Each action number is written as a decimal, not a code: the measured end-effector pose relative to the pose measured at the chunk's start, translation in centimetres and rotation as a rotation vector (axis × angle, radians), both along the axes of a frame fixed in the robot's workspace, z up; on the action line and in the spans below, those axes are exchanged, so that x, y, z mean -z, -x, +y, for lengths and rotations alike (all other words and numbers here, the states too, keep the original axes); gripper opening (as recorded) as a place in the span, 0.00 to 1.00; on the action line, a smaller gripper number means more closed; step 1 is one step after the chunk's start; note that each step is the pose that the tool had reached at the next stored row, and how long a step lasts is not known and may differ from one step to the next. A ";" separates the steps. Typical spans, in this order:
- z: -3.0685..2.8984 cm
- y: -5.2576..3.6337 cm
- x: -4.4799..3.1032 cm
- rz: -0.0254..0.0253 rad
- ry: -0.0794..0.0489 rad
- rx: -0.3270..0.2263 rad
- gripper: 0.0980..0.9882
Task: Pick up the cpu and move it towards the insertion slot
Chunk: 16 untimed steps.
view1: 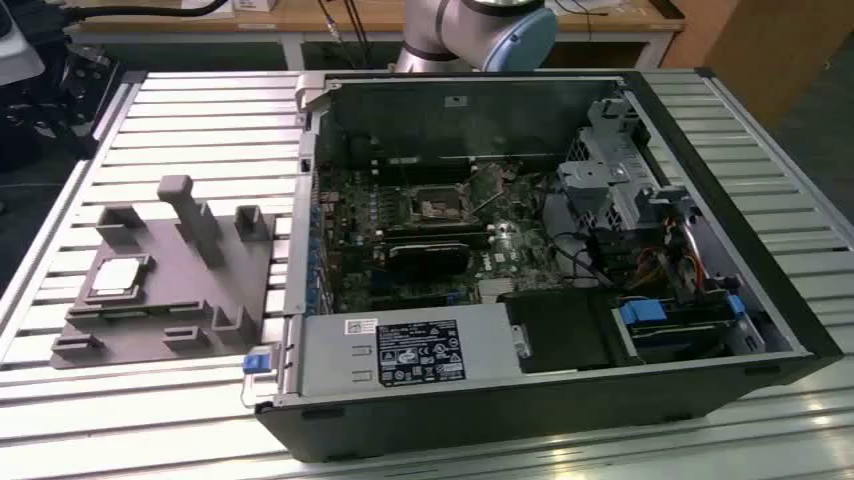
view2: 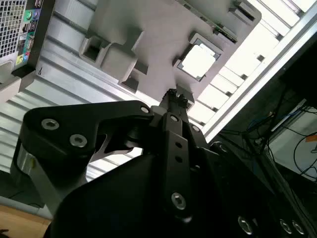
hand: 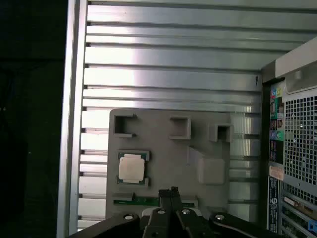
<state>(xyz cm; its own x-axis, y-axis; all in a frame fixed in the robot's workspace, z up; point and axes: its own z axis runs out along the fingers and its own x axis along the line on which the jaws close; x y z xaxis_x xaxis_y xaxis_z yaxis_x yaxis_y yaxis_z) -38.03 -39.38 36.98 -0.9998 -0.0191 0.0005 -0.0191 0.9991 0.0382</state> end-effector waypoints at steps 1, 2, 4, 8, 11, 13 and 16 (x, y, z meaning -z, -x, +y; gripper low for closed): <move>0.00 0.00 0.00 0.0000 0.000 0.000 0.01; 0.00 0.00 0.00 0.0000 0.000 0.000 0.01; 0.00 0.00 -0.01 0.0001 0.000 0.000 0.01; 0.00 0.11 0.00 0.0000 0.000 0.000 0.01; 0.00 0.18 0.00 0.0000 0.000 0.000 0.01; 0.00 0.23 0.00 0.0000 0.000 0.000 0.01; 0.00 0.34 0.00 0.0001 0.000 0.000 0.01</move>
<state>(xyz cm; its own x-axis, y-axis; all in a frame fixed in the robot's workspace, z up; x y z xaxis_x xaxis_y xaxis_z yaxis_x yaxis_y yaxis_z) -38.37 -39.38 36.99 -0.9998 -0.0191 0.0005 -0.0191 0.9991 0.0384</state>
